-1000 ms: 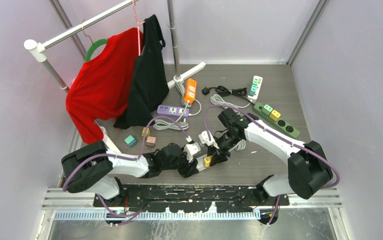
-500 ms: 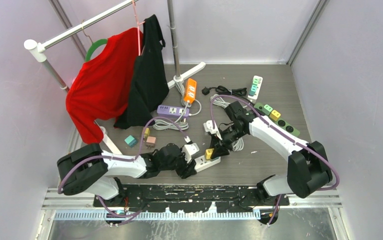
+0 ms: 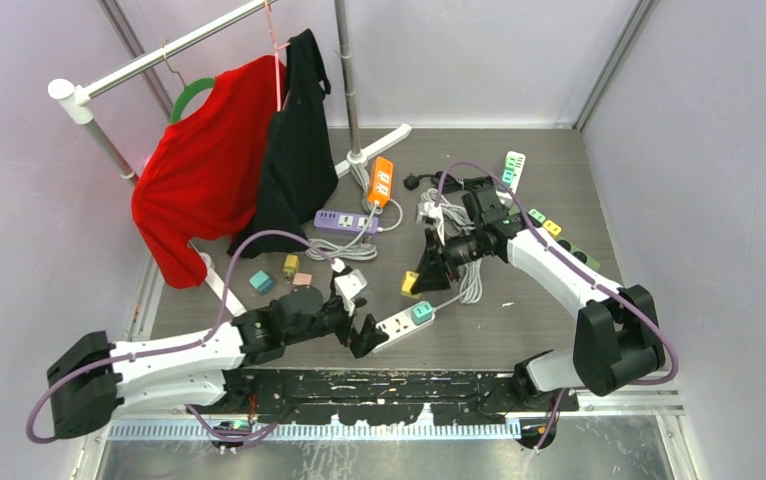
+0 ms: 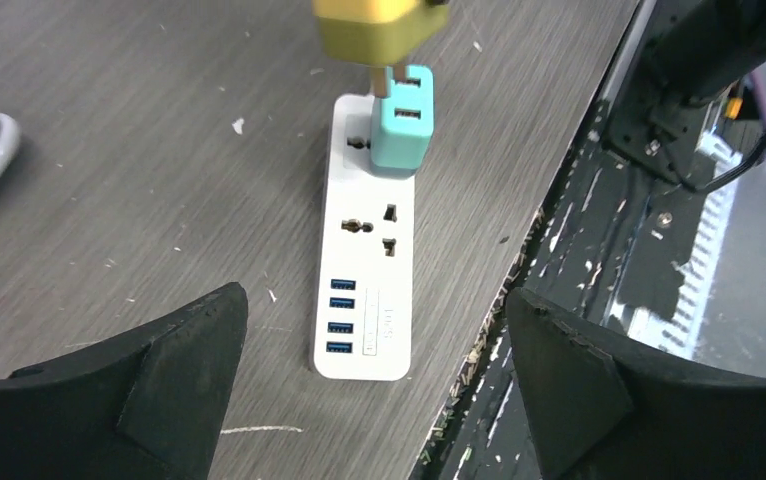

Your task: Pull the plug off the socket

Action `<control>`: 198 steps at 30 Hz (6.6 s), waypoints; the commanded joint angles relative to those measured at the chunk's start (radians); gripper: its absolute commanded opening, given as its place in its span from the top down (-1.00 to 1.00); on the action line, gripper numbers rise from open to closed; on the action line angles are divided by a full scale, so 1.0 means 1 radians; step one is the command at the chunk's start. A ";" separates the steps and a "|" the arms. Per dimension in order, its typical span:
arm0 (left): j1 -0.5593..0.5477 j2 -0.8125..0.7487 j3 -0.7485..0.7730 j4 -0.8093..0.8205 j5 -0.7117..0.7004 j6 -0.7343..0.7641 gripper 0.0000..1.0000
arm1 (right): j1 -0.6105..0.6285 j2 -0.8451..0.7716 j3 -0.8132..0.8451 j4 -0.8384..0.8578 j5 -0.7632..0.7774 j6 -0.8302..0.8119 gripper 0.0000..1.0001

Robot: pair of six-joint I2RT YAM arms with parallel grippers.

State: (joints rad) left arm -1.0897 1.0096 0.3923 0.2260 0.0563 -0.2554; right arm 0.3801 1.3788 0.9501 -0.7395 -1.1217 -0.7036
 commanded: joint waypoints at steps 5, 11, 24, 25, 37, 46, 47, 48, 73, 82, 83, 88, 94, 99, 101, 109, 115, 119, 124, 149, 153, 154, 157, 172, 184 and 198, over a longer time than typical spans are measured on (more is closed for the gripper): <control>0.005 -0.210 0.097 -0.195 -0.136 -0.157 -0.94 | -0.017 0.070 0.008 0.497 0.002 0.905 0.98; 0.003 -0.129 0.264 -0.372 -0.271 -0.292 -0.87 | -0.017 0.234 0.103 0.384 -0.039 1.028 0.98; -0.091 0.221 0.618 -0.615 -0.541 -0.295 -0.89 | -0.017 0.267 0.125 0.358 -0.061 1.030 0.93; -0.091 0.233 0.628 -0.612 -0.541 -0.289 -0.88 | -0.017 0.266 0.124 0.358 -0.061 1.030 0.93; -0.088 0.333 0.681 -0.583 -0.526 -0.249 -0.81 | -0.017 0.273 0.125 0.347 -0.062 1.024 0.93; -0.043 0.326 0.658 -0.525 -0.449 -0.234 -0.76 | -0.016 0.274 0.126 0.345 -0.069 1.022 0.93; -0.041 0.330 0.660 -0.527 -0.449 -0.231 -0.76 | -0.016 0.275 0.126 0.345 -0.070 1.023 0.93; -0.037 0.335 0.664 -0.529 -0.449 -0.229 -0.76 | -0.015 0.275 0.125 0.345 -0.069 1.023 0.93; 0.012 0.474 0.765 -0.550 -0.468 -0.153 0.96 | -0.005 0.277 0.130 0.323 -0.082 0.993 0.36; 0.019 0.316 0.555 -0.513 -0.541 -0.213 1.00 | -0.005 0.236 0.140 0.241 -0.060 0.811 -0.87; 0.021 0.290 0.526 -0.525 -0.552 -0.239 1.00 | -0.006 0.233 0.143 0.230 -0.056 0.795 -0.88; 0.055 0.154 0.366 -0.574 -0.573 -0.328 1.00 | -0.005 0.227 0.150 0.193 -0.039 0.738 -0.89; 0.182 -0.031 0.176 -0.597 -0.546 -0.451 1.00 | -0.006 0.223 0.156 0.169 -0.016 0.708 -0.89; 0.276 -0.225 0.068 -0.658 -0.538 -0.524 1.00 | -0.011 0.217 0.157 0.163 -0.010 0.701 -0.89; 0.305 -0.280 0.036 -0.683 -0.536 -0.545 1.00 | -0.014 0.215 0.159 0.159 -0.008 0.697 -0.89; 0.393 -0.273 0.004 -0.753 -0.558 -0.594 1.00 | -0.024 0.188 0.164 0.130 0.007 0.657 -0.89; 0.401 -0.153 0.043 -0.773 -0.621 -0.640 1.00 | -0.051 0.148 0.158 0.112 0.036 0.606 -0.89; 0.409 -0.095 0.068 -0.784 -0.637 -0.659 0.92 | -0.075 0.135 0.153 0.111 0.041 0.591 -0.89; 0.409 -0.067 0.082 -0.796 -0.644 -0.679 0.40 | -0.097 0.129 0.154 0.108 0.033 0.586 -0.89; 0.410 -0.501 0.020 -0.709 -0.303 -0.610 -0.99 | -0.117 0.020 0.081 -0.003 -0.026 0.139 -0.92; 0.410 -0.572 -0.034 -0.579 -0.149 -0.590 -0.99 | -0.117 -0.007 0.076 -0.170 -0.055 -0.152 -1.00; 0.410 -0.579 -0.039 -0.561 -0.125 -0.591 -0.99 | -0.117 -0.009 0.076 -0.188 -0.051 -0.184 -1.00; 0.410 -0.573 -0.043 -0.526 -0.074 -0.591 -0.99 | -0.117 -0.018 0.075 -0.195 -0.025 -0.209 -1.00; 0.391 -0.344 -0.117 0.025 0.259 -0.310 -0.98 | -0.112 -0.146 -0.043 -0.260 0.083 -0.676 -1.00; 0.116 -0.054 -0.201 0.448 0.095 0.265 -0.99 | -0.004 -0.172 -0.134 -0.044 0.182 -0.621 -0.92; 0.014 0.406 -0.141 0.786 0.065 0.288 -0.77 | 0.126 -0.055 -0.145 0.020 0.265 -0.564 -0.47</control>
State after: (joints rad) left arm -1.0611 1.3312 0.1986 0.8146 0.1463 0.0299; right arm 0.4896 1.3125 0.8146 -0.7547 -0.8661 -1.2766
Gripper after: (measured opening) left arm 0.904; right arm 0.745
